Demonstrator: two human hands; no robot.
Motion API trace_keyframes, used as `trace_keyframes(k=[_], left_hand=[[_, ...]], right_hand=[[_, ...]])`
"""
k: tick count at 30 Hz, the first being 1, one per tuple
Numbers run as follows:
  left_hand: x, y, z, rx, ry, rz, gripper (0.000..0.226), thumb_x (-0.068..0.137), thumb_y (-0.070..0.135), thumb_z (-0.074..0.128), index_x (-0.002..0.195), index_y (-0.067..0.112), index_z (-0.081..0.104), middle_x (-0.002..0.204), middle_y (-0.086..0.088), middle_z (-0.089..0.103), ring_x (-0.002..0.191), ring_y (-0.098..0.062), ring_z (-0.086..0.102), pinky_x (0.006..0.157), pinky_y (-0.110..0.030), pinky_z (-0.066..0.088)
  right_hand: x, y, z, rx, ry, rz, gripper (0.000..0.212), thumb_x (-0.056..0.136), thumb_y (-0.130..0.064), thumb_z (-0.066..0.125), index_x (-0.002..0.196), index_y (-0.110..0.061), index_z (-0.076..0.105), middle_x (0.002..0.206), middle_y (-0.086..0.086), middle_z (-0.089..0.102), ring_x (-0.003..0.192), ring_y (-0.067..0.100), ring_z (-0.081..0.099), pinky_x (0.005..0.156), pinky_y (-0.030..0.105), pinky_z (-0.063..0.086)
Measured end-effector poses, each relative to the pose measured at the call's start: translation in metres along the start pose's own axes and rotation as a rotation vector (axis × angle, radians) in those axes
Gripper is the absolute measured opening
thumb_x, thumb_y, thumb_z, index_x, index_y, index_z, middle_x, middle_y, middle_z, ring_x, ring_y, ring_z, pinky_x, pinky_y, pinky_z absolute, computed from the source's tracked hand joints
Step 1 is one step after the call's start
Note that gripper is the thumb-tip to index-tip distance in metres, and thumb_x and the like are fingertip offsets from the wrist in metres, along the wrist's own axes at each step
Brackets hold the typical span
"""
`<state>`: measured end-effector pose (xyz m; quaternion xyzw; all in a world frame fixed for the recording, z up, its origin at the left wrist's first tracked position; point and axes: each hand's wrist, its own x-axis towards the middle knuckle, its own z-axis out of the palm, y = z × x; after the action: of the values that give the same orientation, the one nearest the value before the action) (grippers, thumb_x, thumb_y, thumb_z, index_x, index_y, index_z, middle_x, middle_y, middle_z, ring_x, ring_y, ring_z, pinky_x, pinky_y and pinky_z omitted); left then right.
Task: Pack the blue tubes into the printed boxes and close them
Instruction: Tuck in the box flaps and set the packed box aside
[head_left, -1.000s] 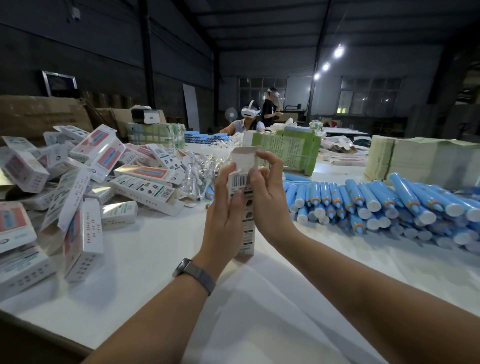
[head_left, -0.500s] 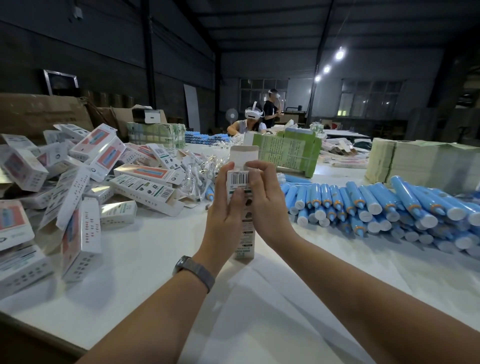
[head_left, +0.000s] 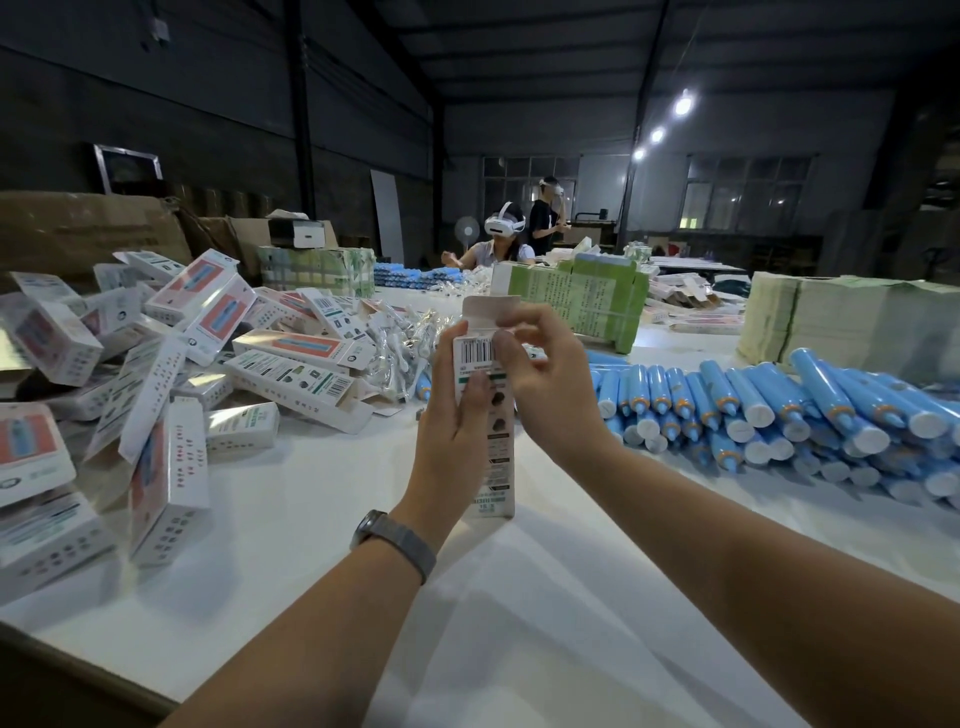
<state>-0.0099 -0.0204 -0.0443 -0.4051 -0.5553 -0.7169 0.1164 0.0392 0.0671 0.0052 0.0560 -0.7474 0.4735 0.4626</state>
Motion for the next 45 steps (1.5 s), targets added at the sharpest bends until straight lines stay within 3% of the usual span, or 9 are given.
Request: trace_keyframes(k=[6, 10, 15, 18, 21, 26, 33, 42, 45], left_hand=[[-0.002, -0.001, 0.0, 0.015, -0.018, 0.002, 0.051, 0.1, 0.04, 0.041, 0.129, 0.079, 0.026, 0.13, 0.022, 0.059, 0.115, -0.011, 0.064, 0.094, -0.049, 0.056], [-0.002, -0.005, 0.001, -0.014, 0.002, -0.026, 0.058, 0.097, 0.034, 0.045, 0.128, 0.08, 0.027, 0.135, 0.015, 0.058, 0.119, -0.012, 0.062, 0.1, -0.052, 0.052], [0.001, -0.01, 0.001, 0.05, -0.027, -0.019, 0.059, 0.098, 0.031, 0.043, 0.14, 0.064, 0.019, 0.12, 0.048, 0.054, 0.111, 0.01, 0.06, 0.091, -0.028, 0.052], [-0.001, -0.014, 0.001, 0.064, -0.027, -0.025, 0.057, 0.099, 0.026, 0.042, 0.145, 0.052, 0.02, 0.12, 0.043, 0.055, 0.105, 0.011, 0.06, 0.093, -0.03, 0.053], [-0.005, -0.017, 0.001, 0.192, 0.031, 0.016, 0.053, 0.104, 0.022, 0.042, 0.155, 0.027, 0.025, 0.127, 0.037, 0.04, 0.108, 0.031, 0.043, 0.091, 0.0, 0.039], [-0.003, -0.013, 0.002, 0.166, -0.001, -0.047, 0.05, 0.108, 0.018, 0.04, 0.149, 0.041, 0.024, 0.096, 0.018, 0.068, 0.083, -0.015, 0.067, 0.077, -0.045, 0.056], [-0.001, -0.013, 0.004, 0.131, 0.014, -0.089, 0.05, 0.102, 0.029, 0.039, 0.148, 0.043, 0.024, 0.108, 0.024, 0.067, 0.094, -0.008, 0.069, 0.086, -0.055, 0.056], [-0.002, -0.014, 0.003, 0.102, 0.013, -0.079, 0.054, 0.101, 0.034, 0.037, 0.153, 0.031, 0.025, 0.115, 0.0, 0.066, 0.099, -0.022, 0.068, 0.089, -0.06, 0.053], [-0.003, -0.015, 0.003, 0.111, 0.021, -0.052, 0.052, 0.104, 0.032, 0.04, 0.153, 0.031, 0.025, 0.119, 0.013, 0.063, 0.105, -0.024, 0.064, 0.097, -0.046, 0.054]], right_hand=[[0.001, -0.001, -0.002, 0.009, 0.016, -0.002, 0.045, 0.097, -0.008, 0.058, 0.123, -0.043, 0.046, 0.113, -0.009, 0.064, 0.095, 0.007, 0.065, 0.078, 0.026, 0.058], [-0.002, -0.002, -0.003, -0.094, -0.015, -0.051, 0.03, 0.099, -0.007, 0.05, 0.122, -0.02, 0.064, 0.111, -0.009, 0.064, 0.1, 0.006, 0.063, 0.076, 0.021, 0.057], [-0.006, -0.004, -0.004, -0.3, -0.09, -0.151, 0.045, 0.093, -0.002, 0.043, 0.128, -0.019, 0.065, 0.125, -0.009, 0.06, 0.115, 0.007, 0.054, 0.098, 0.032, 0.049], [-0.009, -0.004, -0.003, -0.344, -0.119, -0.124, 0.045, 0.09, -0.012, 0.042, 0.128, -0.02, 0.065, 0.13, -0.008, 0.058, 0.121, 0.012, 0.051, 0.103, 0.039, 0.044], [-0.01, -0.007, -0.003, -0.31, -0.137, -0.087, 0.038, 0.09, -0.023, 0.047, 0.122, -0.021, 0.068, 0.122, -0.012, 0.058, 0.116, 0.007, 0.052, 0.099, 0.037, 0.047], [0.012, -0.017, -0.005, -0.216, -0.134, -0.052, 0.018, 0.094, -0.024, 0.066, 0.079, -0.017, 0.069, 0.082, -0.009, 0.051, 0.075, 0.004, 0.053, 0.072, 0.031, 0.047], [0.009, -0.009, -0.001, -0.097, -0.146, -0.034, 0.005, 0.093, -0.013, 0.066, 0.09, -0.014, 0.071, 0.094, -0.006, 0.068, 0.09, 0.006, 0.064, 0.084, 0.029, 0.054], [0.007, -0.007, -0.003, -0.076, -0.131, -0.019, 0.005, 0.09, -0.013, 0.069, 0.093, -0.017, 0.072, 0.091, -0.004, 0.072, 0.089, 0.013, 0.067, 0.083, 0.036, 0.056], [0.006, -0.007, 0.002, -0.062, -0.086, -0.026, 0.009, 0.089, -0.01, 0.069, 0.086, -0.019, 0.071, 0.086, -0.009, 0.071, 0.086, 0.008, 0.066, 0.081, 0.028, 0.054]])
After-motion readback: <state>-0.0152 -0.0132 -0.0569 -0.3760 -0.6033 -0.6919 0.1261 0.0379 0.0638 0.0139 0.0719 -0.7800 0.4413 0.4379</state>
